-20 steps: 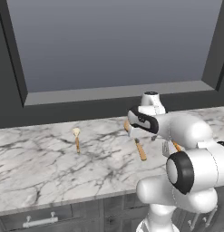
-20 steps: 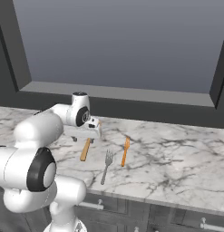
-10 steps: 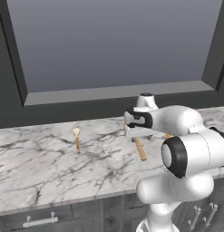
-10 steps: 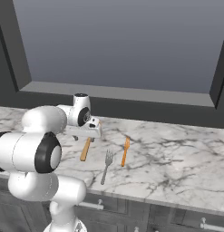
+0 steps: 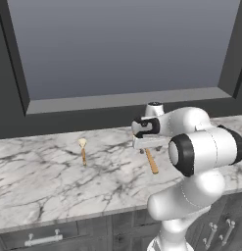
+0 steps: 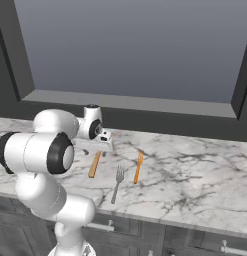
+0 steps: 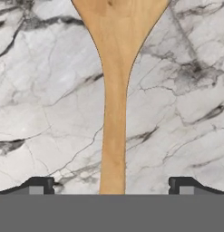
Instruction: Organize the utensils by type. Pick up the wooden spoons from the counter and place them in the open cabinet. Then pick up the metallic utensils from the counter and place them in the open drawer.
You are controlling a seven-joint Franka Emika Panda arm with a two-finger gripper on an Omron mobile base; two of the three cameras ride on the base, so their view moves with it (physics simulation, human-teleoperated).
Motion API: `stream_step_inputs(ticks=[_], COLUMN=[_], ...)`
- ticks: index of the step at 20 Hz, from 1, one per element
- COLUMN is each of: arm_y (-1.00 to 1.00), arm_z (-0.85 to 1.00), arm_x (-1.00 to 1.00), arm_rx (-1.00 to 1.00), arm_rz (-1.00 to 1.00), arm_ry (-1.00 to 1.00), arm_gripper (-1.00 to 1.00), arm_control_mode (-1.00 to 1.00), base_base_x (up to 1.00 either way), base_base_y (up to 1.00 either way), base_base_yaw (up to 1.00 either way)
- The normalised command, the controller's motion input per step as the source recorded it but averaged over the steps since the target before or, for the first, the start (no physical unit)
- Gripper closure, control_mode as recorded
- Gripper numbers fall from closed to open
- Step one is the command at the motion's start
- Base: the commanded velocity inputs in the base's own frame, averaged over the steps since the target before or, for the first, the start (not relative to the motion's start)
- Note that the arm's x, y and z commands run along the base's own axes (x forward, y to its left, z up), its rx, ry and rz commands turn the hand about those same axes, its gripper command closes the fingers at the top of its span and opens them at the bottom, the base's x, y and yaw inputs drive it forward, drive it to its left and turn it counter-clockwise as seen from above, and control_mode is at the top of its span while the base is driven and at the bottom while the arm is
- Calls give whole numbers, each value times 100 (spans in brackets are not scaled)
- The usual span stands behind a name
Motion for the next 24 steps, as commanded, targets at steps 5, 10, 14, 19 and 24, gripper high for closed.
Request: stream_step_inputs(ticks=[5, 10, 14, 19, 24], arm_y=[0, 0, 0, 0, 0], arm_z=[-29, -28, -24, -20, -3], arm_x=[14, 14, 5, 3, -5], arm_rx=[0, 0, 0, 0, 0], arm_rz=[0, 0, 0, 0, 0], arm_ry=[0, 0, 0, 0, 0], arm_gripper=[-100, -100, -100, -100, 100], arm_control_mode=[-100, -100, -100, -100, -100], base_base_x=[0, 0, 0, 0, 0], base_base_y=[0, 0, 0, 0, 0], base_base_yaw=[0, 0, 0, 0, 0])
